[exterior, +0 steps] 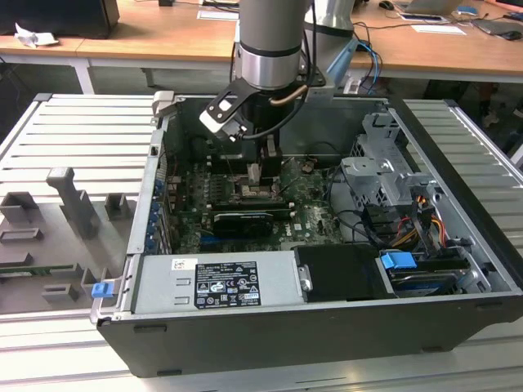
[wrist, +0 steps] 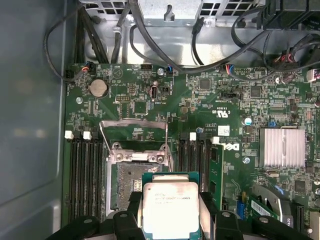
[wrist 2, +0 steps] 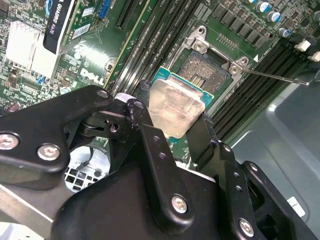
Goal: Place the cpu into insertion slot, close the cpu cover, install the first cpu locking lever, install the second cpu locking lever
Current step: 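Place the cpu into insertion slot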
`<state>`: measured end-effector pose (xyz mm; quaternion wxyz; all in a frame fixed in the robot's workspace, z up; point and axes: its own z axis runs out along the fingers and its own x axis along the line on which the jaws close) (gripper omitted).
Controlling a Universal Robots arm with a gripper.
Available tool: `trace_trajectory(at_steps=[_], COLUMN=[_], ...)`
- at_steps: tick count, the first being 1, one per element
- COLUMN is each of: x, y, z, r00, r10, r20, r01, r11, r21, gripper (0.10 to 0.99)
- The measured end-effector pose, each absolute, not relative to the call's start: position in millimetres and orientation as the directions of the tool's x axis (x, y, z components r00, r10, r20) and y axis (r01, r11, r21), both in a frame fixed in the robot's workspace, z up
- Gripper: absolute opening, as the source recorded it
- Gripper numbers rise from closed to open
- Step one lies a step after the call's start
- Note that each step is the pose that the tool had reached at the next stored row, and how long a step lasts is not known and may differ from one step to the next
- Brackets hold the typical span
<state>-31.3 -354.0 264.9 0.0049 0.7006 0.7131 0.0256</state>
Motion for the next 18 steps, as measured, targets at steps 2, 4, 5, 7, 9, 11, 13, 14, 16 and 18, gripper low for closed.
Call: trace_trajectory(at_steps=[2, 4, 5, 7, 9, 11, 13, 14, 16, 18], x=[-32.2, -32.4, -32.5, -32.7, -32.9, -33.0, -33.1, -33.1, -33.2, -33.3], y=[-354.0, -354.0, -354.0, -354.0, -354.0, -353.9, -353.8, -353.6, -353.4, -352.5], z=[263.4, 262.6, 262.2, 261.4, 260.2, 259.2, 258.2, 257.6, 256.9, 255.8], r00=[-0.018, -0.018, -0.018, -0.018, -0.018, -0.018, -0.018, -0.018, -0.018, -0.018], r10=[0.999, 0.999, 0.999, 0.999, 0.999, 0.999, 0.999, 0.999, 0.999, 0.999], r20=[0.029, 0.029, 0.029, 0.029, 0.029, 0.029, 0.029, 0.029, 0.029, 0.029], r01=[0.999, 0.999, 0.999, 0.999, 0.999, 0.999, 0.999, 0.999, 0.999, 0.999], r11=[0.017, 0.017, 0.017, 0.017, 0.017, 0.017, 0.017, 0.017, 0.017, 0.017], r21=[0.043, 0.043, 0.043, 0.043, 0.043, 0.043, 0.043, 0.043, 0.043, 0.043], gripper=[0.537, 0.537, 0.537, 0.537, 0.537, 0.537, 0.537, 0.537, 0.537, 0.537])
